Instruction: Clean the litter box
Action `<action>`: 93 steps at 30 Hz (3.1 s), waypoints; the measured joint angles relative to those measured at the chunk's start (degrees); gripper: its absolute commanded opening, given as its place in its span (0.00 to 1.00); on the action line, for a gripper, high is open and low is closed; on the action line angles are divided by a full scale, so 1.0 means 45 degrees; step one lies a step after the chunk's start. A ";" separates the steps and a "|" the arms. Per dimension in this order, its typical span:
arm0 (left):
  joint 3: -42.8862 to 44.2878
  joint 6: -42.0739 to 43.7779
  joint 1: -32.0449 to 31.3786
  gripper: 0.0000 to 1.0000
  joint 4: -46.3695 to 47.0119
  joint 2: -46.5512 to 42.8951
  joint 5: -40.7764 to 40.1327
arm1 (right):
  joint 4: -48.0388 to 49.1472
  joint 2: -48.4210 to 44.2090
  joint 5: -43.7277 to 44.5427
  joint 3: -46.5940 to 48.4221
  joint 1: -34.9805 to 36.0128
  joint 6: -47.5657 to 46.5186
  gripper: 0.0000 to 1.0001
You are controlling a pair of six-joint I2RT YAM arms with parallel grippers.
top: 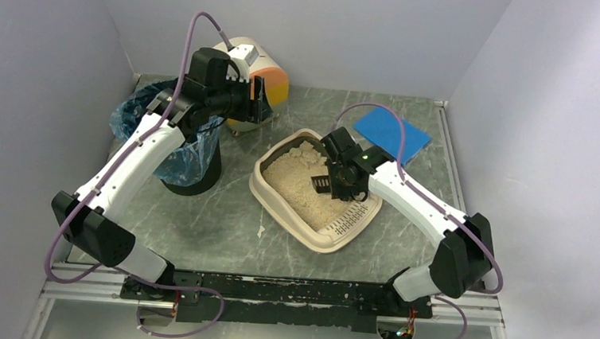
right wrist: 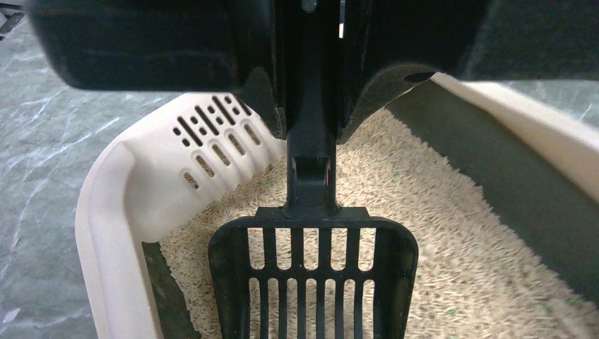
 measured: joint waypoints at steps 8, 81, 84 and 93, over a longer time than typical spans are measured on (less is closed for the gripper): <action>-0.0073 0.0000 -0.0044 0.68 0.0058 0.0058 -0.0063 | 0.1069 0.0801 -0.0481 -0.0340 -0.0748 -0.0457 0.00; -0.0466 -0.1093 -0.1987 0.61 0.0010 0.4629 -0.3191 | 1.2196 0.0194 0.1569 -0.6071 0.0860 -0.1987 0.00; -0.0481 -0.1098 -0.1987 0.61 0.0039 0.4629 -0.3152 | 1.2774 0.0131 0.1724 -0.6509 0.0923 -0.2055 0.00; -0.0622 -0.1132 -0.1987 0.59 0.0141 0.4629 -0.2880 | 1.3920 -0.0136 0.1987 -0.7359 0.1005 -0.2210 0.00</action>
